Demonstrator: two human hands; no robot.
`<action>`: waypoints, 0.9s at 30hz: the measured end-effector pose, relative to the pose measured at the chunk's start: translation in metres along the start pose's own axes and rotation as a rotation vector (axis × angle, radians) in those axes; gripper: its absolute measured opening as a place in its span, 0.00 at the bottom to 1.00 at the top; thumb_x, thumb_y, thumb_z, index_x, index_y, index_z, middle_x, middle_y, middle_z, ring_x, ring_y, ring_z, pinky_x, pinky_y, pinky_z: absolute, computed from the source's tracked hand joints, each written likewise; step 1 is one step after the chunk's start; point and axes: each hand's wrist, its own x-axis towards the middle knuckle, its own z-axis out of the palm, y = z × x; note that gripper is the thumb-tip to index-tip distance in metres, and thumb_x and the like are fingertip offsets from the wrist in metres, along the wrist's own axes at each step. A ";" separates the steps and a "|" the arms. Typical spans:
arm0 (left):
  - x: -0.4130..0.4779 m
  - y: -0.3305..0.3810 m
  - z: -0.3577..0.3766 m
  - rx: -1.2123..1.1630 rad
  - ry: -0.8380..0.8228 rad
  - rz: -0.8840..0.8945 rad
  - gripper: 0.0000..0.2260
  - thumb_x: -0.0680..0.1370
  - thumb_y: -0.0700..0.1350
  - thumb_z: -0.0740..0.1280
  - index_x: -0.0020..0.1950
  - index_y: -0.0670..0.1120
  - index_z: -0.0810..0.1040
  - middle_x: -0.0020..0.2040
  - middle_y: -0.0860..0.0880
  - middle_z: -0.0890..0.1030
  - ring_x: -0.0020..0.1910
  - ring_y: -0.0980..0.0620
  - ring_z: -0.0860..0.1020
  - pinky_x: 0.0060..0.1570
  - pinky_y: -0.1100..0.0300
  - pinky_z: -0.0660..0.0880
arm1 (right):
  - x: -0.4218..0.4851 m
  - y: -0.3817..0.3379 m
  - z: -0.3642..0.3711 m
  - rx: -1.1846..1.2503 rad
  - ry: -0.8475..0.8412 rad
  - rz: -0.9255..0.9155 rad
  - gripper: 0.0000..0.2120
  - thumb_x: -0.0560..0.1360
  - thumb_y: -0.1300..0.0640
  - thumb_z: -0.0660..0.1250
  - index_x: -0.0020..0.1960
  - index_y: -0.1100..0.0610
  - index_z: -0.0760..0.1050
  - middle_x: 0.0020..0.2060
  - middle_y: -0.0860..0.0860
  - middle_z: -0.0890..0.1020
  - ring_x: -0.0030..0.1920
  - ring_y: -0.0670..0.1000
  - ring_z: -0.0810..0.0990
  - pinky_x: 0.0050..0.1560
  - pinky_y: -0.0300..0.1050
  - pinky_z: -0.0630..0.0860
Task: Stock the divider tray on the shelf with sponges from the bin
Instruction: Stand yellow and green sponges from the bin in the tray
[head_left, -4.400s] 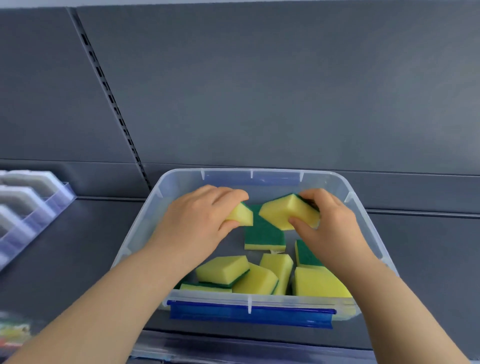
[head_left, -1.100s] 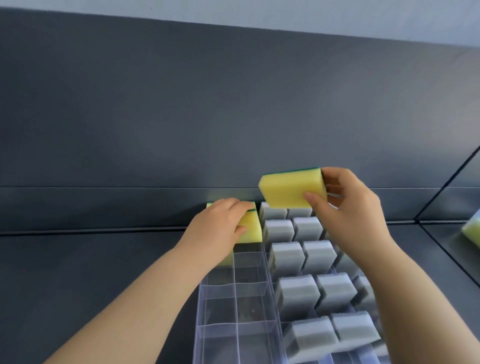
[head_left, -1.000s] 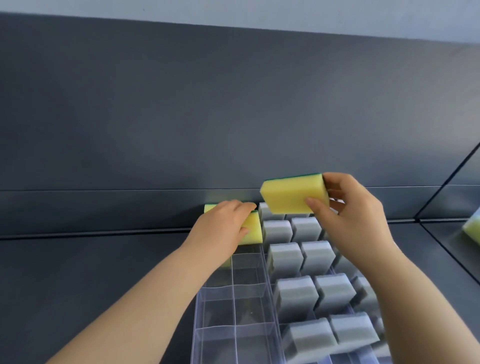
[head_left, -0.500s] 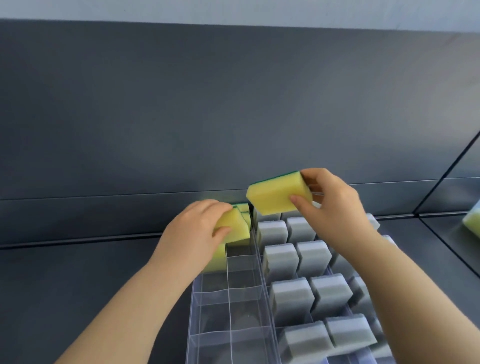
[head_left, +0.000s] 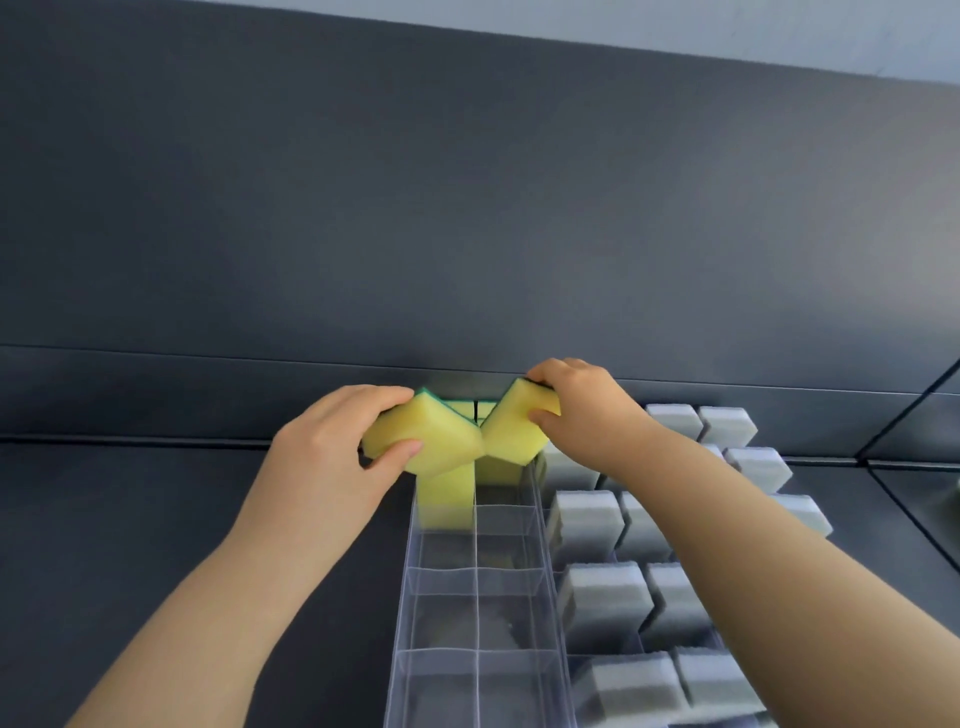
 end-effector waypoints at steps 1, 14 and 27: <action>-0.001 -0.001 -0.001 -0.003 0.006 -0.006 0.18 0.68 0.41 0.75 0.57 0.47 0.80 0.52 0.54 0.80 0.46 0.56 0.76 0.45 0.68 0.73 | 0.001 -0.002 0.001 -0.012 -0.007 -0.008 0.21 0.76 0.57 0.64 0.68 0.54 0.67 0.61 0.53 0.73 0.60 0.55 0.72 0.60 0.48 0.71; -0.004 -0.009 -0.005 -0.023 0.041 -0.052 0.18 0.68 0.42 0.75 0.57 0.48 0.80 0.51 0.56 0.79 0.46 0.58 0.76 0.48 0.71 0.70 | 0.014 -0.010 0.017 -0.131 -0.147 0.009 0.21 0.72 0.62 0.61 0.65 0.54 0.68 0.59 0.53 0.73 0.55 0.56 0.74 0.52 0.51 0.76; -0.008 -0.014 -0.006 0.003 0.040 -0.081 0.18 0.68 0.42 0.75 0.57 0.48 0.80 0.51 0.57 0.79 0.45 0.59 0.75 0.48 0.74 0.69 | 0.023 -0.009 0.028 -0.152 -0.180 -0.021 0.21 0.73 0.60 0.62 0.66 0.51 0.68 0.61 0.51 0.73 0.60 0.54 0.71 0.56 0.52 0.75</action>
